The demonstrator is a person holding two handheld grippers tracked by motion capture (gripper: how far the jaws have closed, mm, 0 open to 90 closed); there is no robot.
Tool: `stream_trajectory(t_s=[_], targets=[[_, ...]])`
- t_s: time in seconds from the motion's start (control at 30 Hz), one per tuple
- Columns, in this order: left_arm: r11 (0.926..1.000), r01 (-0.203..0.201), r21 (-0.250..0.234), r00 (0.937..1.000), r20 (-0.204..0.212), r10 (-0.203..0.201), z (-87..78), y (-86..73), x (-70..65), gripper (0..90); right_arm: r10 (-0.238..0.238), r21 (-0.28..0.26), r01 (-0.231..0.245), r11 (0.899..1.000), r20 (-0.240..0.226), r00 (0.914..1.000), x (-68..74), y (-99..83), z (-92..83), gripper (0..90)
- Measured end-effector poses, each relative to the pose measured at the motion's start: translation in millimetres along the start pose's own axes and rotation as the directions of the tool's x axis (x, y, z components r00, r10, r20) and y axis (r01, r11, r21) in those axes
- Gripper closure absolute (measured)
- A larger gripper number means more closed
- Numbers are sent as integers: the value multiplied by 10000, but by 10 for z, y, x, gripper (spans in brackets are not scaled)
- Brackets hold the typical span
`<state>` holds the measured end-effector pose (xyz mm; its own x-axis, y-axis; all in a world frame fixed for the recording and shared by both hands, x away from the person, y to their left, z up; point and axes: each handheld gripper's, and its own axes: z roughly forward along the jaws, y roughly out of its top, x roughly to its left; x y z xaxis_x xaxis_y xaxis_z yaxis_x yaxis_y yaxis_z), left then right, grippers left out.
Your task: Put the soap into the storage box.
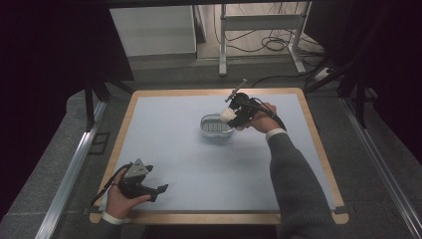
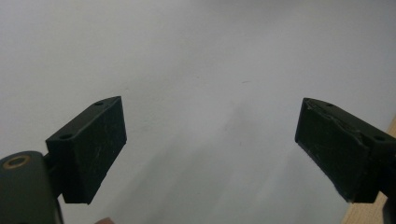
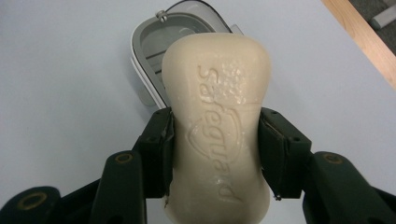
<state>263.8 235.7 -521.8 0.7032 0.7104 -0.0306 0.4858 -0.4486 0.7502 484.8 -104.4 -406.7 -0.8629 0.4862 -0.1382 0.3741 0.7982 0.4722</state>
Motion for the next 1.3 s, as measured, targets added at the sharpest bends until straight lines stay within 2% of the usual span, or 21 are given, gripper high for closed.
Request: stream_trajectory(t_s=[0.2,0.33,0.53,0.57,0.77,0.9,1.07,1.13,1.3], targets=[[10000,7,-22,10000,-9,-7,-12,-3,10,94,-256,101,257,9996,-92,9996,-4,64,105,495],[10000,67,-15,10000,-1,-67,-6,-11,20,94,-260,104,261,9996,-127,9996,-5,107,174,494],[10000,71,-40,10000,-15,-71,-14,-12,23,94,-421,65,423,9991,-213,9989,-11,155,206,495],[10000,72,-51,10000,-13,-72,-15,-12,24,94,-576,28,577,9983,-291,9979,-15,170,220,494],[9999,107,-60,9999,21,-107,-3,-9,16,94,-646,52,647,9979,-308,9974,-18,205,256,495],[10000,60,-46,10000,2,-60,-4,-10,20,94,-722,238,727,9971,-219,9971,-27,224,310,494],[10000,86,-21,10000,11,-86,4,-16,33,94,-859,293,869,9958,-352,9957,-30,263,384,494],[9999,140,-76,9999,42,-139,14,-15,25,94,-1057,467,1072,9931,-346,9938,-25,288,454,494],[9999,100,-57,9999,26,-100,3,-14,29,94,-1342,506,1364,9894,-448,9899,-21,327,520,494]])
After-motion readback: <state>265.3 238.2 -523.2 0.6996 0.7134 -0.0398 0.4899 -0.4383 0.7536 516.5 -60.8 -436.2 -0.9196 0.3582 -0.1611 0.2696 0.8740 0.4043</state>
